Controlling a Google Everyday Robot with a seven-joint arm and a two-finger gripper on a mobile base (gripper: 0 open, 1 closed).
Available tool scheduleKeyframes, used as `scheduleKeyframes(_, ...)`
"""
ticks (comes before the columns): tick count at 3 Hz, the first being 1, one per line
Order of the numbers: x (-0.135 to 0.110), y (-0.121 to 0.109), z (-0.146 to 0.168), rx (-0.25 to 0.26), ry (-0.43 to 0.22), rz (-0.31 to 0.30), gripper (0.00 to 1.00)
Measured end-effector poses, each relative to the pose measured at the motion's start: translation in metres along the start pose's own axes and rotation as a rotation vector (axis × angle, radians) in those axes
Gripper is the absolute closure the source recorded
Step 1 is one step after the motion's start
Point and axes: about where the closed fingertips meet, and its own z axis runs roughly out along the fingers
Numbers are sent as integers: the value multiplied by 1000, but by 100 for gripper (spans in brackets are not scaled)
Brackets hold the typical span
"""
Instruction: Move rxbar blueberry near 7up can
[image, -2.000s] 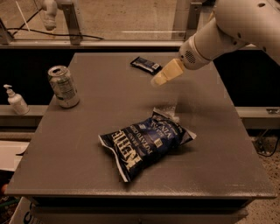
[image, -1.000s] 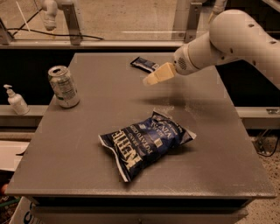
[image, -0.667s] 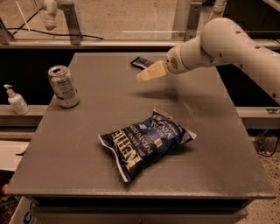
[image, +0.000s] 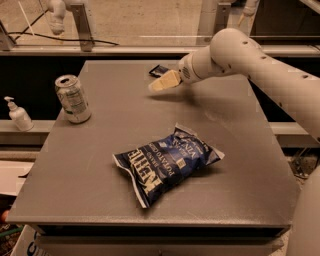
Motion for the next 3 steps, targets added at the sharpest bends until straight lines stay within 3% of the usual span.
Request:
scheduleKeyframes(1,15,-8,20,10,33,-16,0)
scheduleKeyframes(3,8,-23,19,26,22,-28,41)
